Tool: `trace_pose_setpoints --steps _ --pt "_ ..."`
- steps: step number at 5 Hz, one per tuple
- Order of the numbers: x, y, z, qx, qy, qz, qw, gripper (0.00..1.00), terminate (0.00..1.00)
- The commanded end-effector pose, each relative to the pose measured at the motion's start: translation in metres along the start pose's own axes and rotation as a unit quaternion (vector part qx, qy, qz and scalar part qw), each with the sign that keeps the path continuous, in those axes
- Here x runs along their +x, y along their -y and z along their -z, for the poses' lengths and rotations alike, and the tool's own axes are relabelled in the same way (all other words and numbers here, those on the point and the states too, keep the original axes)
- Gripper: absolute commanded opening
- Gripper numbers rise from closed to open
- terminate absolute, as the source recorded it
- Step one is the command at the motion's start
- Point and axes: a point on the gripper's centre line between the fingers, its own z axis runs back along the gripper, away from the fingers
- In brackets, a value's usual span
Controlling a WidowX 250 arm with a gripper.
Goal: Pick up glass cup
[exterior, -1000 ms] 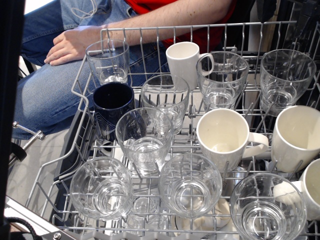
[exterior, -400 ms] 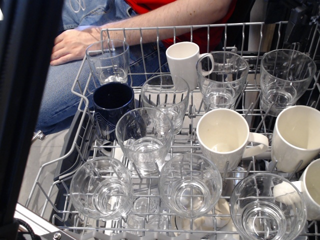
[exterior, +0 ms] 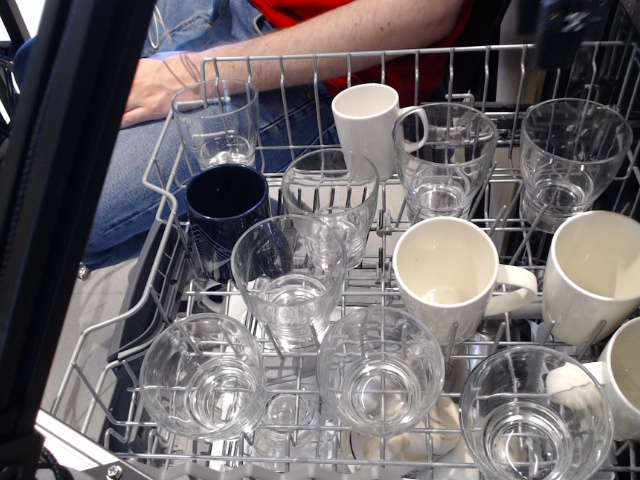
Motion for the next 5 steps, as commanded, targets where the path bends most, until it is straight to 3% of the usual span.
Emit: trace_pose_setpoints --steps 1,2,3,4,5 --pt "0.010 -0.002 -0.006 0.038 0.036 0.083 0.9952 1.00 0.00" --pt "0.017 -0.005 0.002 0.053 0.044 0.148 0.9866 1.00 0.00" --pt "0.026 -0.008 0.003 0.055 0.035 0.196 0.9784 1.00 0.00" --pt "0.024 -0.014 0.010 0.053 0.031 0.202 0.9775 1.00 0.00" --pt "0.030 -0.012 0.029 0.046 0.011 0.167 0.9847 1.00 0.00"
